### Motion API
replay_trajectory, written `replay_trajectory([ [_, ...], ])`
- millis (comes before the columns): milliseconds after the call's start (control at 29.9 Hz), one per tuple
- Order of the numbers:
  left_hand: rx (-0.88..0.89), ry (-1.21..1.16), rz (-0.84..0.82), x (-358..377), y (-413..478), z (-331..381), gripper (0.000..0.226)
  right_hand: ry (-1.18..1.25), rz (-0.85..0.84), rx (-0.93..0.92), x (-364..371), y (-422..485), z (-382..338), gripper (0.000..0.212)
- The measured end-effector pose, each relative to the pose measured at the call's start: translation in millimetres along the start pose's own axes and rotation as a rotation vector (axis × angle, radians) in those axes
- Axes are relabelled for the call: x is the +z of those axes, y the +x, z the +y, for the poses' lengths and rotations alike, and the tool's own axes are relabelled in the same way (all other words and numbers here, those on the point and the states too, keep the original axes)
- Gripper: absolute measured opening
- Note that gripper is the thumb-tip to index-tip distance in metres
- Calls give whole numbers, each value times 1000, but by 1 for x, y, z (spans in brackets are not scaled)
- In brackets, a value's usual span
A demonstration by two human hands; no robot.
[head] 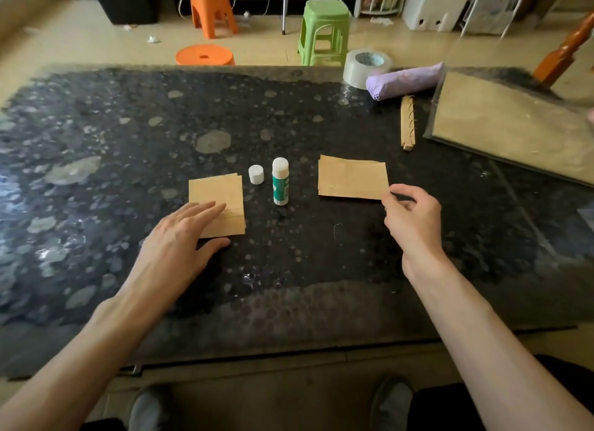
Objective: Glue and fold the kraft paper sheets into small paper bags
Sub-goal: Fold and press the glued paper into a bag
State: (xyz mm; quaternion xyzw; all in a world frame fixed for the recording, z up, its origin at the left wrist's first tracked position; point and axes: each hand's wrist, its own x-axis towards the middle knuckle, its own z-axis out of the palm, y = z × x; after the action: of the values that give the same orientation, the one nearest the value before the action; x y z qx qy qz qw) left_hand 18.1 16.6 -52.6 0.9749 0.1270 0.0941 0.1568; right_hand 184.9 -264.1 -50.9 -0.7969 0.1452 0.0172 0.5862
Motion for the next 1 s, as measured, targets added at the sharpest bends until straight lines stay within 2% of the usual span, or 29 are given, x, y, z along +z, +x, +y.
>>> replay_trajectory([
  [167, 111, 84, 121, -1, -10, -2, 21, 1, -69, -46, 5, -15, 4, 25],
  [334, 161, 220, 150, 1, -12, 2, 35, -22, -124, -95, 6, -36, 2, 22],
  [401, 197, 230, 186, 2, -17, 12, 36, -50, -204, -155, 7, -54, 2, 16],
  [468, 240, 194, 187, 6, -25, 29, 33, -101, -368, -202, 9, -75, 5, 7],
  [568, 212, 17, 128, 14, -35, 52, 28, -178, -637, -152, 17, -99, 7, 31],
  [635, 126, -206, 107, 12, -35, 61, 23, -191, -701, -140, 22, -107, 5, 40],
  [702, 60, -406, 50, 9, -34, 68, 20, -195, -683, -162, 24, -110, 3, 39],
  [802, 0, -620, -40, 9, -34, 74, 18, -229, -618, -213, 25, -106, 4, 25],
  [902, -16, -700, -148, 13, -35, 73, 22, -245, -554, -208, 26, -100, 8, 19],
  [1002, 15, -744, -206, 15, -34, 73, 29, -335, -488, -224, 28, -93, 11, 24],
])
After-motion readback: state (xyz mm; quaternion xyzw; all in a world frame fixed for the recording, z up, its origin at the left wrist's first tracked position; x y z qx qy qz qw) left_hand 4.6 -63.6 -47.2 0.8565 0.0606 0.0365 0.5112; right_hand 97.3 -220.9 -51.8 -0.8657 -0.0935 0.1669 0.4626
